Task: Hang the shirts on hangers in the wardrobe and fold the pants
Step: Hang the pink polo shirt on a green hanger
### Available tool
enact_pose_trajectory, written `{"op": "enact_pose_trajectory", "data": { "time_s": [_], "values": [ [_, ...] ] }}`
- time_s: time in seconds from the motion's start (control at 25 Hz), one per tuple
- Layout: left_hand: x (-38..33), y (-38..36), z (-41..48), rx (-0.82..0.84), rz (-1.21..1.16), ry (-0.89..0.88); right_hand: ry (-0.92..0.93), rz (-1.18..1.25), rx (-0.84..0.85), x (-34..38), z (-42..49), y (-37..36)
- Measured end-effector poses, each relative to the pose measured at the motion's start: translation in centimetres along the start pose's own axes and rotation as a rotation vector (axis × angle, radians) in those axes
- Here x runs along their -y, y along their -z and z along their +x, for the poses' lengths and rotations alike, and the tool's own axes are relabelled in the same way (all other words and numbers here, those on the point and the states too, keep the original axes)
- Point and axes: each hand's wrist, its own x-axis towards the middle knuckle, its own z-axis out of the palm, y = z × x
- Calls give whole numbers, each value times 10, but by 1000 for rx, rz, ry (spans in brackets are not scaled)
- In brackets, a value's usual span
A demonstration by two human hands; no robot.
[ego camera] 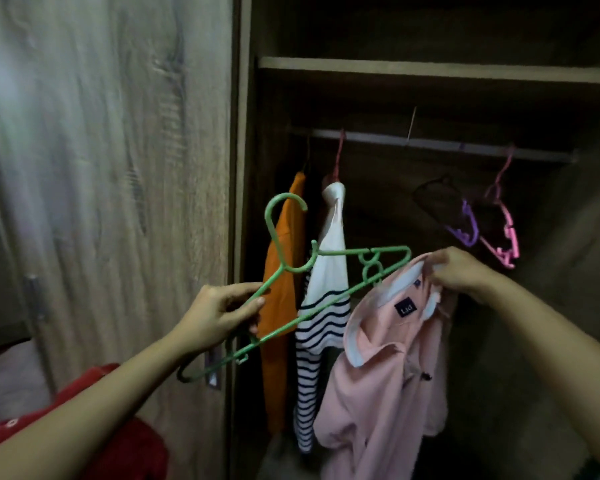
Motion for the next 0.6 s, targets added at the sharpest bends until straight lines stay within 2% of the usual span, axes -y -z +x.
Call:
{"op": "enact_pose_trajectory", "data": {
  "time_s": [0.08,0.2,0.32,0.4,0.52,0.6],
  "values": [
    [4,2,-1,92,-23,34,63,20,26,6,-4,-4],
    [2,-3,5,206,11,-1,193,-170,30,26,-15,-12],
    [-3,-23,11,234,65,-116,329,-282,5,47,-21,-20],
    [-2,-37,15,222,8,-132,428,-322,21,61,-27,-25],
    [0,-48,19,117,-133,-105,543,-548,-132,74,-39,-23],
    [-5,-53,17,43,-158,-145,665,-530,-300,70,-44,-20]
  ]
}}
